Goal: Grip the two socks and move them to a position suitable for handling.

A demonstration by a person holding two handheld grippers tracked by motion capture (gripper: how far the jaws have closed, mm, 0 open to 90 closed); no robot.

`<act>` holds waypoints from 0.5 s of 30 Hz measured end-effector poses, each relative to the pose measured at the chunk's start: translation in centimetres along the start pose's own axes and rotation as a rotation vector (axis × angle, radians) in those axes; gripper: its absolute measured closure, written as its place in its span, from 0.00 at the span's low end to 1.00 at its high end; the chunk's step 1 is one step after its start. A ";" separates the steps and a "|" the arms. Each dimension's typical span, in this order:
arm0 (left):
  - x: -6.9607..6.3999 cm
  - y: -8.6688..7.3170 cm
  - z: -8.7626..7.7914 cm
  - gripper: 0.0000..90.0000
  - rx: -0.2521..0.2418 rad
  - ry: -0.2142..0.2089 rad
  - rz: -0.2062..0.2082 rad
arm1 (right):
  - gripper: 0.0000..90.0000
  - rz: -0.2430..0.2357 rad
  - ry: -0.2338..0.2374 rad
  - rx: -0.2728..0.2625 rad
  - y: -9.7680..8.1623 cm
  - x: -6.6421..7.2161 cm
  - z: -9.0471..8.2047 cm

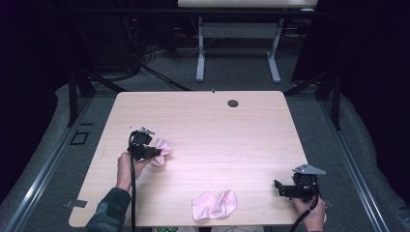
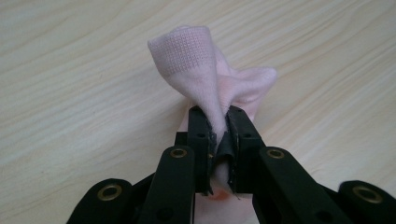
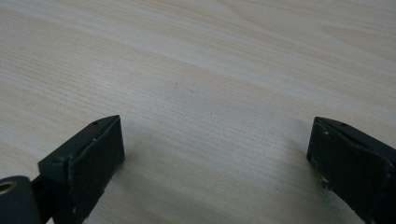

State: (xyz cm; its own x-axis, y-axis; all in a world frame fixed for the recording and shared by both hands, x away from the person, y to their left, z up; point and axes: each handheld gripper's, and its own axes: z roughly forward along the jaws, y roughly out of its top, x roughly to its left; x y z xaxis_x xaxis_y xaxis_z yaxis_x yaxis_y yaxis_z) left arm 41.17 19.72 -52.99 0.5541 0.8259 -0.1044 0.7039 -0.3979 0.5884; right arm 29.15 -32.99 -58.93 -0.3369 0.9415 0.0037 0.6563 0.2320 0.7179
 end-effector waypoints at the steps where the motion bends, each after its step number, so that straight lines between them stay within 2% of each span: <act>1: -0.3 0.3 -0.3 0.90 -0.010 -0.006 0.008 | 0.03 0.000 0.000 0.000 0.0 0.0 0.0; 9: -4.3 2.5 -2.0 0.90 -0.063 -0.062 0.082 | 0.03 0.001 0.000 0.000 0.0 0.0 0.0; 15: -7.2 3.6 -1.5 0.90 -0.068 -0.108 0.129 | 0.03 0.001 0.000 0.000 0.0 0.0 0.0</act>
State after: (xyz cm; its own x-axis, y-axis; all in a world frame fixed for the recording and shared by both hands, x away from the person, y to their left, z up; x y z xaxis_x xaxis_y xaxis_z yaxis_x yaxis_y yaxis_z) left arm 39.07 12.98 -48.88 0.6847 0.7207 -0.1082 0.5946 -0.4666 0.6548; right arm 29.15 -33.00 -58.93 -0.3363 0.9418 0.0044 0.6567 0.2312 0.7178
